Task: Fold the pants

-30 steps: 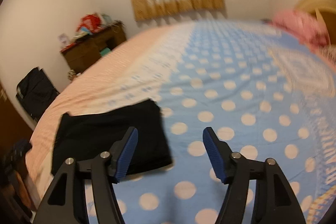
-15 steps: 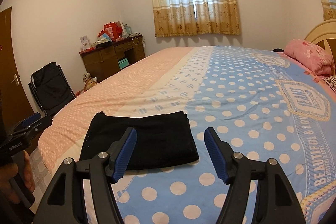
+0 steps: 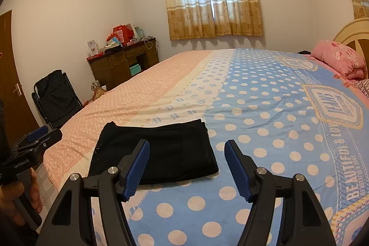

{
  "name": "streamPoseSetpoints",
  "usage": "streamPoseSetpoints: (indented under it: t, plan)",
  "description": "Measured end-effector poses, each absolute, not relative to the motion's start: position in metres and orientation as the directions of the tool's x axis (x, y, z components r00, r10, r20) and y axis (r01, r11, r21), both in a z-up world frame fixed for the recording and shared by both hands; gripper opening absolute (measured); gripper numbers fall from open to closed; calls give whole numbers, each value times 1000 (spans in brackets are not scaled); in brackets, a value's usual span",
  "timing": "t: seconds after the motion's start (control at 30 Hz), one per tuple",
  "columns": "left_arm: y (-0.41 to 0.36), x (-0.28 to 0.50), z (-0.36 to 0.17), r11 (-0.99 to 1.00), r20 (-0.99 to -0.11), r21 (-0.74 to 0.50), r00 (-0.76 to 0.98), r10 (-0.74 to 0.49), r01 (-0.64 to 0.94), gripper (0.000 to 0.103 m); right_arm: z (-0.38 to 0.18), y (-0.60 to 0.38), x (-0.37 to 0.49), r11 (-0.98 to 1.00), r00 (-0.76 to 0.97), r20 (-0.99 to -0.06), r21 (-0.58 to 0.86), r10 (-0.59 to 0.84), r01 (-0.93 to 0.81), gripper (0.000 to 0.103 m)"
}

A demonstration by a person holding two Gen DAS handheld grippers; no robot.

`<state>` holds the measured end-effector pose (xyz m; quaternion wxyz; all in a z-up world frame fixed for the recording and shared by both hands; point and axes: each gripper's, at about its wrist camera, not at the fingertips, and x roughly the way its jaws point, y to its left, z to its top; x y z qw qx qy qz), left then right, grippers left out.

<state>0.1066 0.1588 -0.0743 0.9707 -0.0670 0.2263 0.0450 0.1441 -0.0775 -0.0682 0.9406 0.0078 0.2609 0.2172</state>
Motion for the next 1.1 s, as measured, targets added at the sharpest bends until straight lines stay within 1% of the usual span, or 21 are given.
streamPoseSetpoints:
  t: [0.37,0.67,0.87,1.1]
  plan:
    - [156,106,-74,987,-448,-107,892,57,-116,103,-75,-72,140,905,762,-498,133,413,-404,69]
    - [149,109,-75,991,-463,-73,884,68,-114,103,-75,-75,139,906,765,-494,140,413,-399,69]
    - [146,103,-67,992,-420,-58,904,79,-114,103,-70,-74,135,904,771,-479,140,418,-404,69]
    - [145,102,-64,992,-413,-57,907,82,-116,103,-66,-73,130,901,773,-471,133,424,-414,69]
